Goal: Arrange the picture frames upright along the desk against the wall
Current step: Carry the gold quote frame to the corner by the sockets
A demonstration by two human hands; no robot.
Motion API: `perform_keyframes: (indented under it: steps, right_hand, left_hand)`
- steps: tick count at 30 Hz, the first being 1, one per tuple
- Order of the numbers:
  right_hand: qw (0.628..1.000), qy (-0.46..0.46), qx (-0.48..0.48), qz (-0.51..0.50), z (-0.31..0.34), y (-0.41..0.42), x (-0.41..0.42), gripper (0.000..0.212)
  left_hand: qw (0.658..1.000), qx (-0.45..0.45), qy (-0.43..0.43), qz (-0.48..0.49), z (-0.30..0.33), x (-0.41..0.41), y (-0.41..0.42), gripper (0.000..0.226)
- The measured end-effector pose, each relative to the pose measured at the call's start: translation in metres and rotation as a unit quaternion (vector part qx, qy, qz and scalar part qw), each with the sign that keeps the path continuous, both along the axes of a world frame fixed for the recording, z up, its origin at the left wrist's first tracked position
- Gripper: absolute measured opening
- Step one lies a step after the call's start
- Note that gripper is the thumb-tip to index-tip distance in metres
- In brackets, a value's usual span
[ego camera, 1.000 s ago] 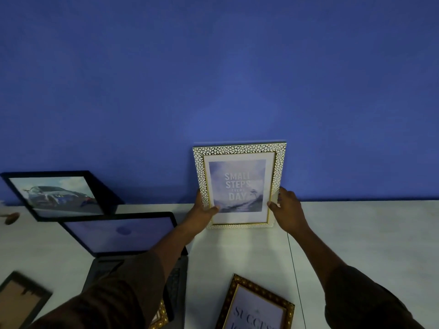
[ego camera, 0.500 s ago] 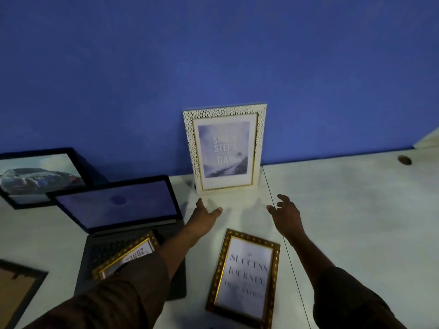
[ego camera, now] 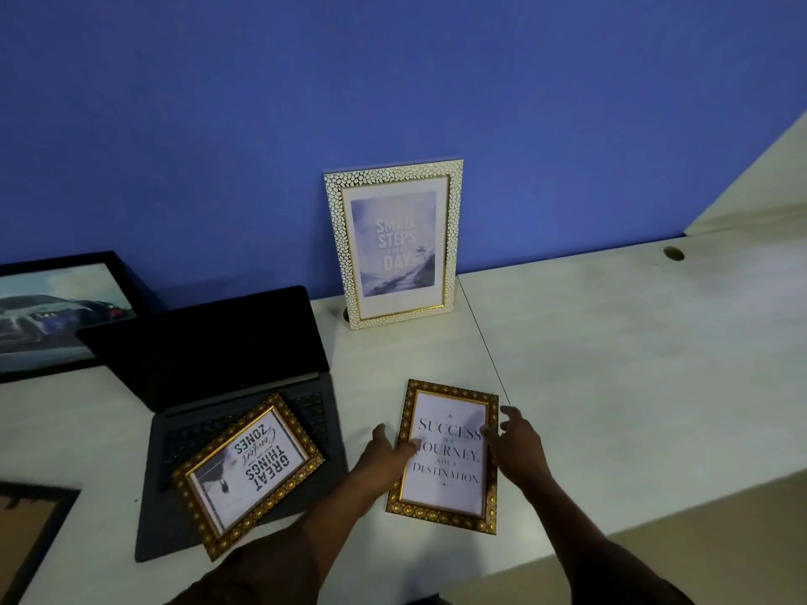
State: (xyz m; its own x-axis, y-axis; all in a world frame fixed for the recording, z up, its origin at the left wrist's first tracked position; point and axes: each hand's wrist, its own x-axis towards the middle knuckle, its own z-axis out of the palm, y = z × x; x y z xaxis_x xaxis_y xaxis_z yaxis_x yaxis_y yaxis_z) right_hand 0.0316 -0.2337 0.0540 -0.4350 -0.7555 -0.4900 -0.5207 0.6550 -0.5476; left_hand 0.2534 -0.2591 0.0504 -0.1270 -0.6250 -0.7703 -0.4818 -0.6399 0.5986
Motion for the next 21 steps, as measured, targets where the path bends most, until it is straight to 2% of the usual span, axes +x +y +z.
perform_keyframes:
  steps: [4, 8, 13, 17, 19, 21]
  right_hand:
    - [0.998, -0.016, 0.055, -0.016, -0.017, 0.019, 0.002, 0.065]
    - [0.997, -0.017, 0.070, -0.003, -0.034, 0.022, 0.001, 0.051]
    - [0.997, -0.042, 0.070, -0.009, -0.042, 0.009, -0.008, 0.032]
    - [0.996, -0.047, 0.080, -0.003, -0.044, 0.001, -0.020, 0.029]
    - [0.995, -0.040, 0.089, 0.007, -0.044, -0.004, -0.028, 0.035]
    - [0.995, -0.041, 0.092, 0.014, -0.040, -0.011, -0.034, 0.035]
  left_hand:
    - [1.000, 0.009, -0.011, -0.002, -0.007, 0.002, 0.006, 0.088]
    - [0.999, 0.032, -0.016, 0.022, -0.016, 0.000, 0.009, 0.087]
    - [0.996, 0.058, 0.007, 0.065, -0.014, -0.013, 0.005, 0.067]
    - [0.992, 0.075, 0.021, 0.103, -0.013, -0.021, 0.009, 0.085]
    - [0.991, 0.068, 0.023, 0.116, -0.020, -0.021, 0.014, 0.084]
    - [0.990, 0.057, 0.015, 0.126, -0.027, -0.020, 0.017, 0.098]
